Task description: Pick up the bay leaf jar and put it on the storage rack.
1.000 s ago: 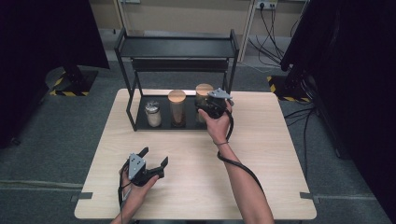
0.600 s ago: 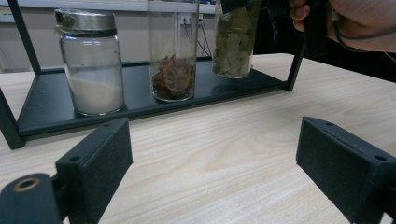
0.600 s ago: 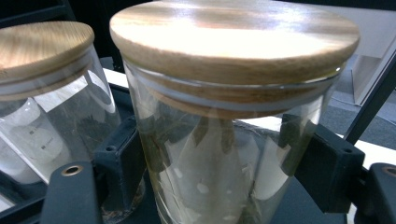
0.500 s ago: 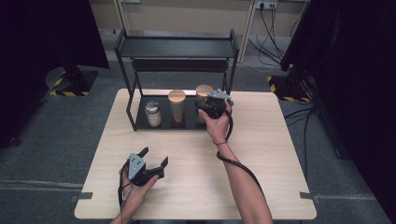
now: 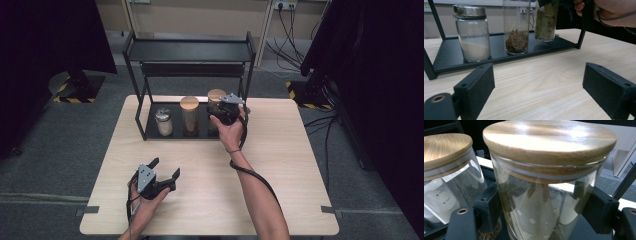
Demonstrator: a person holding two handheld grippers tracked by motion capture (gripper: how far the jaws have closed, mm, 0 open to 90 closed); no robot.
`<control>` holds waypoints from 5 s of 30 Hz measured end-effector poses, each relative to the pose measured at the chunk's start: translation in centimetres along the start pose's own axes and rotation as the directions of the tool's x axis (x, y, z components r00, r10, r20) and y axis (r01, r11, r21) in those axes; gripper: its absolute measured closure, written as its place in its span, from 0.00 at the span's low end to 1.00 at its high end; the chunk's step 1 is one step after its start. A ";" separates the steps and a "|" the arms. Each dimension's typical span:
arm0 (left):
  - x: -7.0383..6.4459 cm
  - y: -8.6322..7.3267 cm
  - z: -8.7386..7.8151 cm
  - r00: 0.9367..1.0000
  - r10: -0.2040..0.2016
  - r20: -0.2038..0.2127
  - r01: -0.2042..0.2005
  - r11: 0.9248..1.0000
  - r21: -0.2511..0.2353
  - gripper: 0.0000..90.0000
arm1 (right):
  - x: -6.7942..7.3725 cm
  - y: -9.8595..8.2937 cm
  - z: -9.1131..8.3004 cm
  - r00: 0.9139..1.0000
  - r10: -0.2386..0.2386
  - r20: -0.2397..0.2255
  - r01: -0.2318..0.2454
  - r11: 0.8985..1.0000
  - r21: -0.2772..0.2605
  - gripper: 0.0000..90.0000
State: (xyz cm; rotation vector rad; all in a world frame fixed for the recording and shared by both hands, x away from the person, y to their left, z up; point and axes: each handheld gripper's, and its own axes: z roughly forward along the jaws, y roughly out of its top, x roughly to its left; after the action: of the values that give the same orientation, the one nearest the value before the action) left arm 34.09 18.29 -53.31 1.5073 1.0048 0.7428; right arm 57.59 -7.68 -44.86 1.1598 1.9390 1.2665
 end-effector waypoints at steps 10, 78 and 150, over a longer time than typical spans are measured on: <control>0.0 0.0 0.0 1.000 -0.002 0.001 0.002 1.000 0.000 0.11 | -0.2 -0.1 0.5 1.000 0.004 0.006 -0.004 1.000 0.006 0.28; -0.1 0.0 0.0 1.000 0.009 0.002 -0.009 1.000 0.001 0.11 | -0.3 -1.4 1.0 1.000 0.014 0.006 -0.014 0.999 0.045 0.14; -0.2 0.0 0.0 1.000 0.015 -0.004 -0.015 1.000 0.001 0.11 | 0.8 -2.5 -5.1 0.994 0.024 -0.107 -0.020 0.999 0.045 0.04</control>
State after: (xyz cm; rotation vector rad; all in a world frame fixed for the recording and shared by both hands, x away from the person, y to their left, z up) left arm 33.97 18.11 -53.29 1.5166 0.9980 0.7565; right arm 52.24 -9.74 -45.00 1.1588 2.0464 1.3287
